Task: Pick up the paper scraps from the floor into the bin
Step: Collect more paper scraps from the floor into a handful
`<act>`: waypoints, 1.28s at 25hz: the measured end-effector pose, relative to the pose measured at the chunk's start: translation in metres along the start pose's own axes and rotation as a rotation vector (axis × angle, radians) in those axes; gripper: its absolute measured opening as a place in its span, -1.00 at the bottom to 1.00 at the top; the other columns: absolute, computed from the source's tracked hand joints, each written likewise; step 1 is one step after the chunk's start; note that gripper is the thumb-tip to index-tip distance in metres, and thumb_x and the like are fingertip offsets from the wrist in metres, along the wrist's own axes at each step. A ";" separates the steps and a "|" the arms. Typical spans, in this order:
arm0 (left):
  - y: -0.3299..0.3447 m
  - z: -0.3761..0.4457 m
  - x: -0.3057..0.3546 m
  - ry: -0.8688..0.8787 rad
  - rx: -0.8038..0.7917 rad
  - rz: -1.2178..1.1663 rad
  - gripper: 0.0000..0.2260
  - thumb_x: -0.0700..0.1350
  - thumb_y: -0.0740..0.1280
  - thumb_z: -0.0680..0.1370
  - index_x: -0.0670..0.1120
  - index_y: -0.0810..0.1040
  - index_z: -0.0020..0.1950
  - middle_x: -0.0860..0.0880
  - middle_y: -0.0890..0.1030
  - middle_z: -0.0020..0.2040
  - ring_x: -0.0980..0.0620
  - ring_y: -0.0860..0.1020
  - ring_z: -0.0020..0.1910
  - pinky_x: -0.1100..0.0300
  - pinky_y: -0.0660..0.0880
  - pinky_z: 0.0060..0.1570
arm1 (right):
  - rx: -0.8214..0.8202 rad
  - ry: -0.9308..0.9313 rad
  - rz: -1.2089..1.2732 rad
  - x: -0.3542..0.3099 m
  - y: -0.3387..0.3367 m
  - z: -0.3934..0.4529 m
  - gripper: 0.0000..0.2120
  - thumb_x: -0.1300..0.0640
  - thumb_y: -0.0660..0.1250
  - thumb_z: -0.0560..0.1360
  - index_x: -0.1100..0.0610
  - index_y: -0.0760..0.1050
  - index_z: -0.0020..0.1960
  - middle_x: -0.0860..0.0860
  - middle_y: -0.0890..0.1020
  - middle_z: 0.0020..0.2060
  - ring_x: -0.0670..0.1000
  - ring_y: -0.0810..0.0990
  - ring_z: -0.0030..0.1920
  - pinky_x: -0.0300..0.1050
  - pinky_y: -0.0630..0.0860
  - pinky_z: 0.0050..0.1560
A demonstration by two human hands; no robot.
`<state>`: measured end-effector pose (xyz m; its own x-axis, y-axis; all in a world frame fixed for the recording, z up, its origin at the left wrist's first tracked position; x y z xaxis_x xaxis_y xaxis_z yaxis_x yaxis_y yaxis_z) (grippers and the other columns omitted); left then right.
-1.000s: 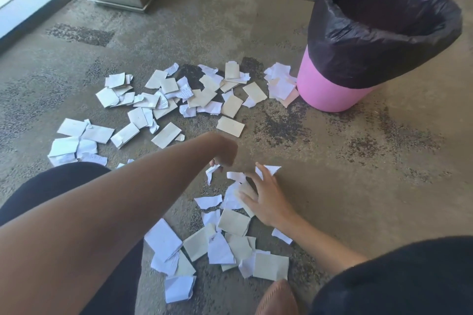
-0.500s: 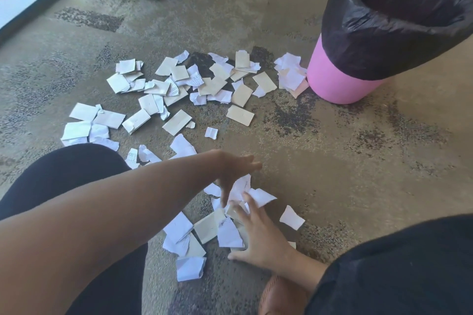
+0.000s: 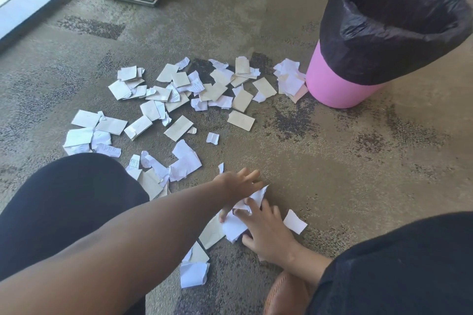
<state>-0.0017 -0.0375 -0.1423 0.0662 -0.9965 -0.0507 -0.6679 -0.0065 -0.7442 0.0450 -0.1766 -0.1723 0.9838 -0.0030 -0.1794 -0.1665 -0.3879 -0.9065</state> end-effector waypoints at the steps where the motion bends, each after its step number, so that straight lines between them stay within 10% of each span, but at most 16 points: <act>1: 0.001 0.000 0.000 -0.014 -0.002 -0.013 0.25 0.17 0.65 0.10 -0.09 -0.08 0.54 -0.14 0.14 0.39 -0.14 0.30 0.29 -0.06 0.58 0.09 | -0.009 -0.001 -0.003 0.001 -0.002 0.001 -0.54 -0.02 0.16 0.52 -0.05 0.24 0.40 0.06 0.24 0.43 0.19 0.36 0.20 0.11 0.36 0.08; 10: 0.006 0.010 0.003 -0.033 0.081 -0.045 0.14 0.15 0.62 0.19 -0.19 0.05 0.55 -0.11 0.23 0.34 -0.09 0.34 0.26 0.08 0.48 0.22 | -0.075 -0.030 0.278 0.020 -0.007 0.007 -0.70 0.19 0.22 0.50 0.07 0.30 0.21 0.05 0.30 0.22 0.13 0.37 0.17 -0.01 0.41 0.07; 17: 0.003 0.012 0.009 -0.121 0.072 -0.314 0.21 0.21 0.64 0.09 -0.09 0.04 0.54 -0.14 0.12 0.41 -0.20 0.21 0.38 -0.11 0.45 0.27 | -0.098 0.201 0.577 0.075 -0.043 0.004 -0.86 0.05 0.39 0.52 -0.06 0.42 -0.03 -0.12 0.54 -0.14 -0.07 0.52 -0.22 -0.15 0.47 -0.21; 24: 0.013 0.018 0.024 -0.169 0.096 -0.300 0.17 0.01 0.70 0.05 -0.13 0.07 0.46 -0.15 0.20 0.35 -0.14 0.31 0.26 -0.09 0.59 0.05 | 0.288 0.256 0.831 0.145 -0.158 -0.006 -0.92 0.06 0.43 0.52 -0.09 0.55 -0.04 -0.06 0.62 -0.23 -0.19 0.52 -0.34 -0.32 0.39 -0.37; 32: 0.017 0.029 0.027 -0.074 0.065 -0.222 0.13 -0.03 0.68 0.12 -0.24 0.07 0.48 -0.25 0.14 0.44 -0.24 0.27 0.36 -0.09 0.48 0.24 | 1.038 0.168 0.850 0.199 -0.317 -0.010 -0.90 0.00 0.40 0.49 -0.22 0.55 -0.08 -0.18 0.62 -0.14 -0.19 0.57 -0.17 -0.25 0.51 -0.17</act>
<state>0.0104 -0.0625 -0.1759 0.2624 -0.9623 0.0720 -0.5818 -0.2173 -0.7838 0.2942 -0.0630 0.0832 0.5353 -0.0328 -0.8440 -0.6226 0.6600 -0.4205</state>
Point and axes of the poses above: each hand's wrist, its own z-axis towards the middle knuckle, its own y-axis out of the palm, x = y × z, the point moved 2 cm from there along z, towards the middle knuckle
